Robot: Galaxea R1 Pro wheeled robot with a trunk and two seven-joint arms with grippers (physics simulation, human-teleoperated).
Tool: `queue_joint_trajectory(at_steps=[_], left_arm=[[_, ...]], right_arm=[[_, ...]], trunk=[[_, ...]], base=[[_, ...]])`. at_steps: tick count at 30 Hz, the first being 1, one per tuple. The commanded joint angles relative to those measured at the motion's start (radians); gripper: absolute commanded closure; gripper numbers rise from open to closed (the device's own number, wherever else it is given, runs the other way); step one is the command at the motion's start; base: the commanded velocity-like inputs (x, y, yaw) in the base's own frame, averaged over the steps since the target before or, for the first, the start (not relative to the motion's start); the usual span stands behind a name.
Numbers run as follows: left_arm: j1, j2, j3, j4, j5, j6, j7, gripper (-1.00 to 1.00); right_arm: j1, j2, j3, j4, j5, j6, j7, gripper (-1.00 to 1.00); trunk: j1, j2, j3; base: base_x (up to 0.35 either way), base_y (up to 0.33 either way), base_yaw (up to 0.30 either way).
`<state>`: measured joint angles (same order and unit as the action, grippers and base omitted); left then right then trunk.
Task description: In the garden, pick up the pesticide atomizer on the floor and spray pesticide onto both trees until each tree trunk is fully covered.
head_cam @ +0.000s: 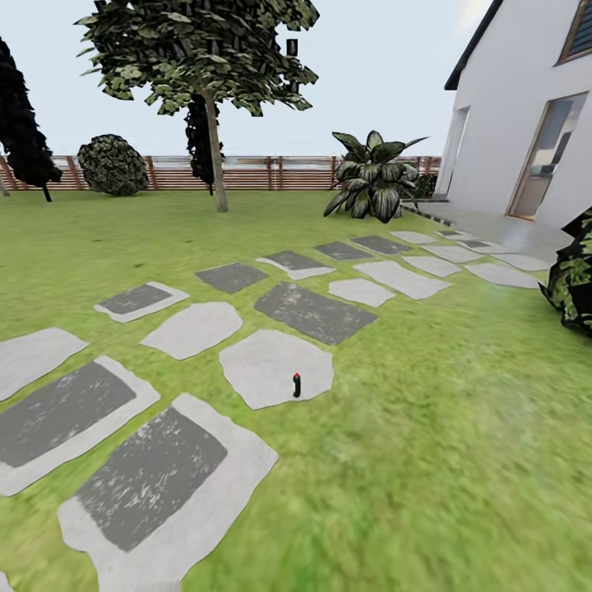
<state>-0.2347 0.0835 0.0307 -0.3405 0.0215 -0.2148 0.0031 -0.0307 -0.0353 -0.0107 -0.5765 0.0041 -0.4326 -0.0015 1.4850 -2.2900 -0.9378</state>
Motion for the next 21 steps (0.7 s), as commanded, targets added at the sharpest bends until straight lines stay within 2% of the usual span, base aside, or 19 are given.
queue_joint_trajectory(at_steps=[1,21], left_arm=[[0.0,0.0,0.0,0.0,0.0,0.0,0.0,-1.0],[0.0,-0.001,0.0,0.0,0.0,0.0,0.0,-1.0]], right_arm=[[0.0,0.0,0.0,0.0,0.0,0.0,0.0,-1.0],[0.0,0.0,0.0,0.0,0.0,0.0,0.0,-1.0]], trunk=[[0.0,0.0,0.0],[0.0,0.0,0.0]], base=[[0.287,-0.144,0.0],[0.287,-0.144,0.0]])
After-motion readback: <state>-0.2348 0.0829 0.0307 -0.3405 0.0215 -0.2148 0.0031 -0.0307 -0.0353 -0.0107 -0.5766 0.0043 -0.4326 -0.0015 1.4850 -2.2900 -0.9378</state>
